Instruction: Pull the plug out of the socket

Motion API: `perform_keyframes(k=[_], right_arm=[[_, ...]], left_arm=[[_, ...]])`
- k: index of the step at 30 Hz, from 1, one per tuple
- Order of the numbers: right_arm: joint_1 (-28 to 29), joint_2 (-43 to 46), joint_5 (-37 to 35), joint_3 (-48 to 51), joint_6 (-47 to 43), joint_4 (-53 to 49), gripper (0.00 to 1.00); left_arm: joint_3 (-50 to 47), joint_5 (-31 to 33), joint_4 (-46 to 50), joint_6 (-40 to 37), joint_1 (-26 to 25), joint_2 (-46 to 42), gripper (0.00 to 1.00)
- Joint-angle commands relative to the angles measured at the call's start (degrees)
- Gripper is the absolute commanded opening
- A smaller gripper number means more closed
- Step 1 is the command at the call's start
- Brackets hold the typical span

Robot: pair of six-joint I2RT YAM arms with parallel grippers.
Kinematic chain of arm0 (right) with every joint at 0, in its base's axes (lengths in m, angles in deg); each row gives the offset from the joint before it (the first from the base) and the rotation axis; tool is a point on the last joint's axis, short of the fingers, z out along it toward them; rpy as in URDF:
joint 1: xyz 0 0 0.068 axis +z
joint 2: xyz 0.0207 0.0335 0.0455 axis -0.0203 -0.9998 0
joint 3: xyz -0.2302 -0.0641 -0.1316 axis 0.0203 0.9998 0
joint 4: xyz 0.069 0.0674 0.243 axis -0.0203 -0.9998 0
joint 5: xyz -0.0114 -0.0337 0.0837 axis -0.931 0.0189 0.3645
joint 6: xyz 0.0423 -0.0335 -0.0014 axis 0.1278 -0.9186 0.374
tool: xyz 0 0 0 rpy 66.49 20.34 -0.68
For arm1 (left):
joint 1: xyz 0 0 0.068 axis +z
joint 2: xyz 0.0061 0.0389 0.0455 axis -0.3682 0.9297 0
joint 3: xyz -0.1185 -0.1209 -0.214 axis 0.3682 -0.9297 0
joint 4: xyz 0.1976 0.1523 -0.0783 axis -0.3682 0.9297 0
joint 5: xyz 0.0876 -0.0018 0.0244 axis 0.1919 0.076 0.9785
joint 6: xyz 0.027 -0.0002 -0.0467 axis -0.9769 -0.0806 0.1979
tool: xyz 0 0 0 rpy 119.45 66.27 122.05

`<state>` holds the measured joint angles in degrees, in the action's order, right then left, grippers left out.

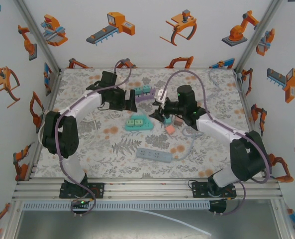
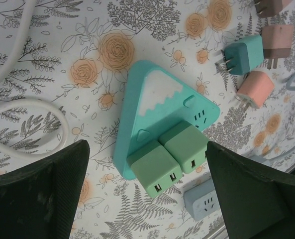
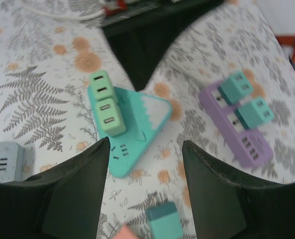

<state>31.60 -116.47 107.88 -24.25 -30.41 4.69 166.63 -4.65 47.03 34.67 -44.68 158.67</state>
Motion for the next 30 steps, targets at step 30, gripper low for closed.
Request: perform_keyframes(k=[30], right_arm=[[7.93,-21.89,-0.26,-8.14,-17.88,0.87,0.32]], left_arm=[[7.50,2.65,11.16,-4.63,-1.09,10.98,0.92]])
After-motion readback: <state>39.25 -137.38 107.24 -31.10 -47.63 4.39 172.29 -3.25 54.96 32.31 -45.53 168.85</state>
